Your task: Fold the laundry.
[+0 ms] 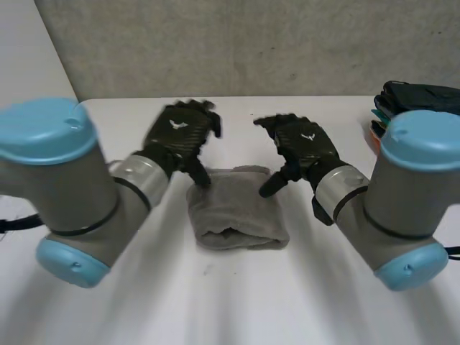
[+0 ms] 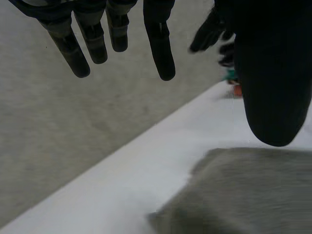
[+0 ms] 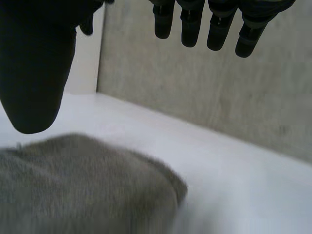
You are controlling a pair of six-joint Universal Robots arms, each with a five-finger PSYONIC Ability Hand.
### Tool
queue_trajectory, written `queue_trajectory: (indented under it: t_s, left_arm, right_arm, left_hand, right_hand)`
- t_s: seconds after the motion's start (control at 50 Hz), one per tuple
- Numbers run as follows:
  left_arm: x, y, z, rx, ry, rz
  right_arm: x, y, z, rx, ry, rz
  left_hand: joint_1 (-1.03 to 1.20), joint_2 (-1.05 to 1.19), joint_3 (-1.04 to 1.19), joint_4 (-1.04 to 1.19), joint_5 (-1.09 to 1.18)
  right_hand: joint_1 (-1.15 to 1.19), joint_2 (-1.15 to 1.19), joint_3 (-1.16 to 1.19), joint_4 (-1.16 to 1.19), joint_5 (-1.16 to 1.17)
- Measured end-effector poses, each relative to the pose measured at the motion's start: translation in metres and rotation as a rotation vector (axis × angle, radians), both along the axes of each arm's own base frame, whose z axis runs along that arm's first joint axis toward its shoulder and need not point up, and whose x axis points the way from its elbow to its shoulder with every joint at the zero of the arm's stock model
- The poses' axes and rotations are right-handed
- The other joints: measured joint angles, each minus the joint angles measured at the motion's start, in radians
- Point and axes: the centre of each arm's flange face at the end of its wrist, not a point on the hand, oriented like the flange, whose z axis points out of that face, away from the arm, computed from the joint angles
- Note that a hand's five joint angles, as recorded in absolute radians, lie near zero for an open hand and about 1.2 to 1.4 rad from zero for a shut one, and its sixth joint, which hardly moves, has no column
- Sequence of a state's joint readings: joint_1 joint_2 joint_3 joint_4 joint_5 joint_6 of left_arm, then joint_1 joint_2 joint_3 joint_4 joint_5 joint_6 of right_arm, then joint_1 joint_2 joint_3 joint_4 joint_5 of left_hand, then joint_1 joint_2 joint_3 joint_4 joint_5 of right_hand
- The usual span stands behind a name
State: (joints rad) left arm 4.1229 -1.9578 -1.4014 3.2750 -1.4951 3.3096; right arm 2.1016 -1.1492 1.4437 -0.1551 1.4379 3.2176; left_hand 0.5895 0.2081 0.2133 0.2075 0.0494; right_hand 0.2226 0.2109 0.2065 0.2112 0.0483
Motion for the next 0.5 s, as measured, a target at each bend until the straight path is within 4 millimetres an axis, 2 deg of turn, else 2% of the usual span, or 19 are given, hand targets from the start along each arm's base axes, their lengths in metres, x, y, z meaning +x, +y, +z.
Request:
queue_trajectory:
  t_s: [0.08,0.16,0.26,0.34,0.42,0.5]
  left_arm:
    - [-0.017,0.006,-0.023,0.077,-0.038,-0.035]
    - [-0.023,0.005,-0.049,0.146,-0.094,-0.02]
    - [-0.017,-0.002,-0.079,0.22,-0.17,0.044]
    - [-0.007,-0.009,-0.096,0.262,-0.234,0.088]
    - [0.003,-0.012,-0.097,0.28,-0.285,0.108]
    - [0.01,-0.014,-0.077,0.257,-0.278,0.106]
  right_arm:
    - [0.0,-0.014,-0.021,0.121,0.053,-0.005]
    - [0.007,-0.021,-0.042,0.217,0.095,0.019]
    - [0.014,-0.025,-0.07,0.289,0.165,0.045]
    - [0.014,-0.026,-0.083,0.273,0.249,0.039]
    - [0.012,-0.026,-0.081,0.198,0.343,0.023]
    - [0.012,-0.019,-0.061,0.064,0.41,0.015]
  left_hand:
    - [0.0,0.0,0.0,0.0,0.0]
    - [0.0,0.0,0.0,0.0,0.0]
    - [0.0,0.0,0.0,0.0,0.0]
    - [0.0,0.0,0.0,0.0,0.0]
    - [0.0,0.0,0.0,0.0,0.0]
    - [0.0,0.0,0.0,0.0,0.0]
  right_hand:
    - [0.0,0.0,0.0,0.0,0.0]
    - [0.0,0.0,0.0,0.0,0.0]
    - [0.0,0.0,0.0,0.0,0.0]
    - [0.003,0.003,0.004,0.002,0.001]
    - [0.023,0.048,0.05,0.044,0.031]
    - [0.019,0.039,0.039,0.038,0.017]
